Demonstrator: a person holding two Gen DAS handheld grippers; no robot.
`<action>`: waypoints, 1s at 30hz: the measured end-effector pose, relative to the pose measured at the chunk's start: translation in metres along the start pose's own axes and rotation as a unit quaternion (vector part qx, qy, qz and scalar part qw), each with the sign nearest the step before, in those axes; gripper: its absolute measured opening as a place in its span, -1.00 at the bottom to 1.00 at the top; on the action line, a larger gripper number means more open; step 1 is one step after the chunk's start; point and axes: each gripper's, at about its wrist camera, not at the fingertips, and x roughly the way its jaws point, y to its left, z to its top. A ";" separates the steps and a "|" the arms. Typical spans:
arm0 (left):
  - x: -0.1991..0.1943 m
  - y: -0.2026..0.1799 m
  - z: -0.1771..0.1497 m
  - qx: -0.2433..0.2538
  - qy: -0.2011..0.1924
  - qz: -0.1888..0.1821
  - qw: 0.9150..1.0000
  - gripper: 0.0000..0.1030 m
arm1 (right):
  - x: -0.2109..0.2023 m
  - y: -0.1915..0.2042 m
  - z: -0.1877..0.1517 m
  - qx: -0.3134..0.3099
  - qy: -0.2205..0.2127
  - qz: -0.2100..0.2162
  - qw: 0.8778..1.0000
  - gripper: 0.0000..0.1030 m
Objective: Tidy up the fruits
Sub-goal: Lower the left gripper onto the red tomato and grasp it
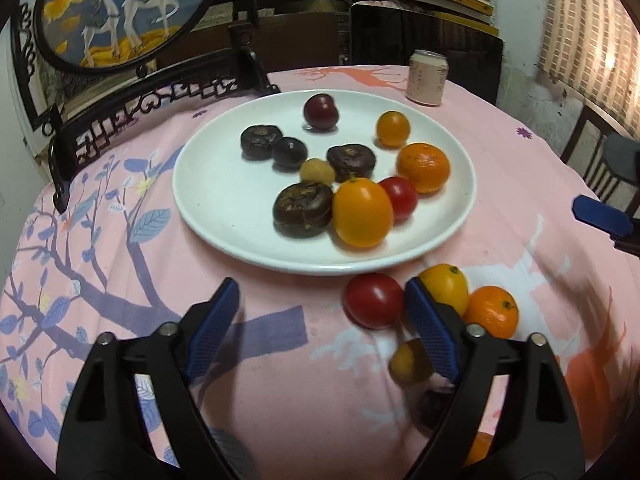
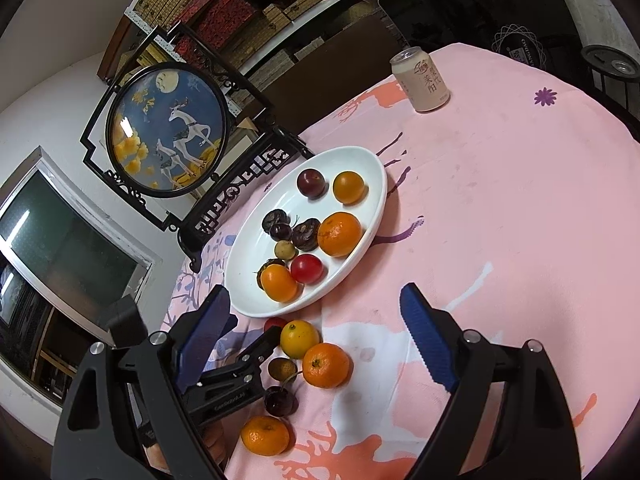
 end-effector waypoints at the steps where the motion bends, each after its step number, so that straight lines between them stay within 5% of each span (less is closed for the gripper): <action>1: 0.000 0.002 0.000 0.000 0.001 0.001 1.000 0.77 | 0.000 0.001 0.000 -0.002 0.000 0.000 1.000 0.69; 7: -0.027 0.036 -0.012 -0.012 -0.017 0.082 0.996 0.72 | -0.003 -0.002 0.001 0.003 -0.004 -0.001 1.000 0.69; 11: -0.040 0.059 -0.021 -0.073 -0.016 0.030 0.997 0.71 | -0.006 -0.003 0.002 0.010 -0.006 0.008 1.000 0.69; 16: -0.040 0.031 -0.028 -0.011 -0.026 0.044 0.999 0.68 | -0.005 0.002 0.000 -0.003 -0.003 0.007 1.000 0.69; 30: -0.013 -0.010 -0.019 0.060 0.008 -0.028 0.998 -0.17 | 0.003 0.012 -0.006 -0.041 0.013 -0.016 0.999 0.69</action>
